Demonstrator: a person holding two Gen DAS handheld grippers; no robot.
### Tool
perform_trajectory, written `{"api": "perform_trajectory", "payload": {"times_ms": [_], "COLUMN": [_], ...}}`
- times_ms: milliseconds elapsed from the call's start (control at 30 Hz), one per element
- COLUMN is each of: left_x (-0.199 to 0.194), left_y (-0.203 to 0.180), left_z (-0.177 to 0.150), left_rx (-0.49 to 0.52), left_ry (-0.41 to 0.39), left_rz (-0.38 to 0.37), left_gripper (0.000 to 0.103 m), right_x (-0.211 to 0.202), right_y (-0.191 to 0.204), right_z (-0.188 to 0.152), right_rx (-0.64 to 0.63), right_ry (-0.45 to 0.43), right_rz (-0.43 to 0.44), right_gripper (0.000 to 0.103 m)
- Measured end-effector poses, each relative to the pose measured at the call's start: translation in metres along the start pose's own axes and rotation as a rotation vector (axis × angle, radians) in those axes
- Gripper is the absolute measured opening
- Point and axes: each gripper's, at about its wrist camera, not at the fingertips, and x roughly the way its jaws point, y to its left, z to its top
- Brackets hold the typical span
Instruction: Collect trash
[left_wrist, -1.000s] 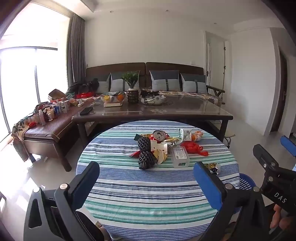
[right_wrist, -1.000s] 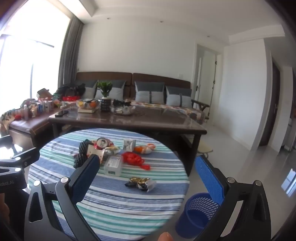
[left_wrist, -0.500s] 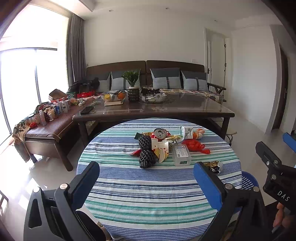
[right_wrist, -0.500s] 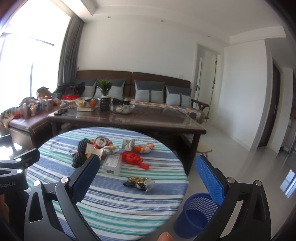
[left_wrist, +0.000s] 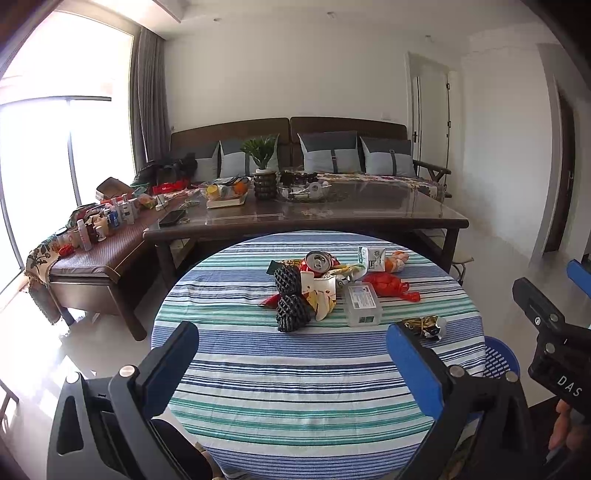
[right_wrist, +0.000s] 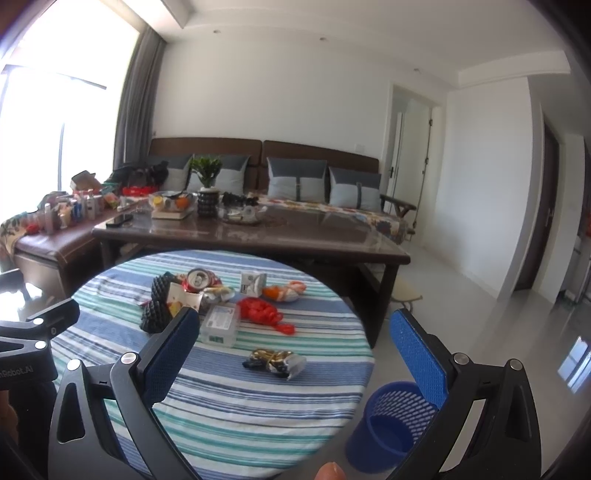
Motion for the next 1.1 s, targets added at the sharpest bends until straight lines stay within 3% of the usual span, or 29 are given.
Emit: {"api": "perform_trajectory", "payload": {"times_ms": [1100], "left_x": [0.0002], "left_y": [-0.0011], "left_z": [-0.004], "left_rx": [0.003], "left_ry": [0.007], "left_rz": [0.001], "left_gripper": [0.103], "right_x": [0.0014], "right_y": [-0.0039], "right_z": [-0.0006], "right_rx": [0.001], "right_ry": [0.008], "right_rz": [-0.008], "right_gripper": [0.103]}}
